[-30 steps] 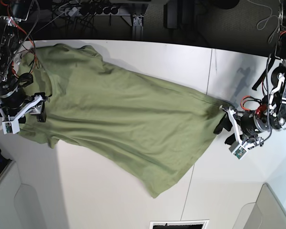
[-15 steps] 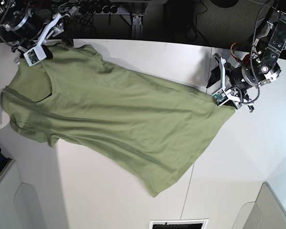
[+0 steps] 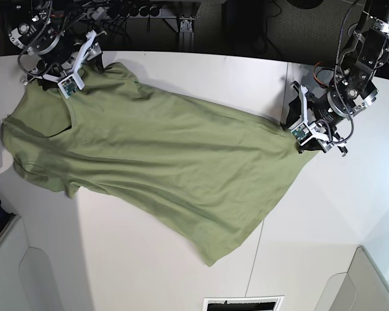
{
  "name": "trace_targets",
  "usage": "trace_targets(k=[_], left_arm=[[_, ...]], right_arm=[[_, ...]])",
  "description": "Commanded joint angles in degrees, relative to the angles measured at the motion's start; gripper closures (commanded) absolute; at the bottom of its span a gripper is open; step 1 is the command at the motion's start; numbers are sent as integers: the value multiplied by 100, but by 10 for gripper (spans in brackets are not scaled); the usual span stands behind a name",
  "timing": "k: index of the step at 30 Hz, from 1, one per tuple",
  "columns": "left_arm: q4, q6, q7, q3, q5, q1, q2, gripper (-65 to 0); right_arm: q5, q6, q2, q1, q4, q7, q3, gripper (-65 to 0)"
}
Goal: Layout the t-shirt on the table in an organized manner, then fold the t-shirt properly
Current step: 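Lift the shirt with both grippers and shift it to regrip, then raise the shirt with both grippers and lay it back down flatter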
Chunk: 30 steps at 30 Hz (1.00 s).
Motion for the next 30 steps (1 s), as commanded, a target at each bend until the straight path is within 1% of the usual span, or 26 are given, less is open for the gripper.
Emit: trace_targets(k=[1, 3, 6, 7, 8, 9, 10, 11, 12, 13, 14, 16, 17, 18, 21, 25, 27, 30], left_arm=[[9, 13, -142, -59, -22, -52, -46, -369], [-133, -118, -234, -59, -17, -55, 17, -369], [-358, -162, -704, -59, 295, -59, 127, -363], [-417, -251, -894, -59, 374, -59, 170, -334], [-463, -328, -1036, -59, 463, -59, 203, -271], [-494, -363, -1058, -59, 516, -59, 234, -182], [-501, -389, -1027, -59, 535, -57, 254, -88], [-501, -389, -973, -59, 529, -55, 251, -11], [-501, -382, -905, -59, 529, -55, 251, 0], [-498, -315, -820, -59, 529, -55, 247, 0], [-492, -83, -715, -59, 525, -55, 232, 0], [-452, 505, -455, -61, 396, -55, 177, 0], [-398, 719, -341, -61, 306, -52, 120, 0], [-321, 839, -245, -61, 238, -48, 52, 0], [-9, 970, -96, -61, 160, 0, -118, 0], [546, 968, 9, -103, 162, 96, -197, 0], [841, 970, 57, -236, 162, 184, -195, 0], [1237, 968, 70, -645, 133, 398, -195, 0]], right_arm=[[17, -33, 63, 31, -11, 74, -28, -411], [-24, -48, 63, 129, -118, 72, -144, -411], [-61, -50, 61, 192, -151, 76, -306, -411], [-61, -50, 61, 192, -151, 76, -339, -404], [-59, -48, 61, 190, -151, 74, -363, -373], [-59, -48, 61, 188, -151, 61, -372, -314], [-59, -48, 61, 188, -151, 55, -372, -233], [-59, -48, 63, 188, -151, 57, -372, -141], [-57, -48, 61, 190, -149, 59, -372, -55], [-57, -48, 63, 190, -149, 57, -372, 0], [-57, -46, 63, 190, -142, 50, -372, 0], [-52, -44, 63, 186, -96, 11, -372, 0], [-50, -37, 61, 173, -42, -11, -372, 0], [-42, -28, 63, 142, 50, -13, -372, 0], [20, -28, 63, -55, 481, -9, -372, 0], [101, -28, 63, -428, 1266, -4, -372, 0], [96, -28, 63, -614, 1676, -9, -372, 0], [90, -33, 61, -833, 2192, -11, -369, 0]])
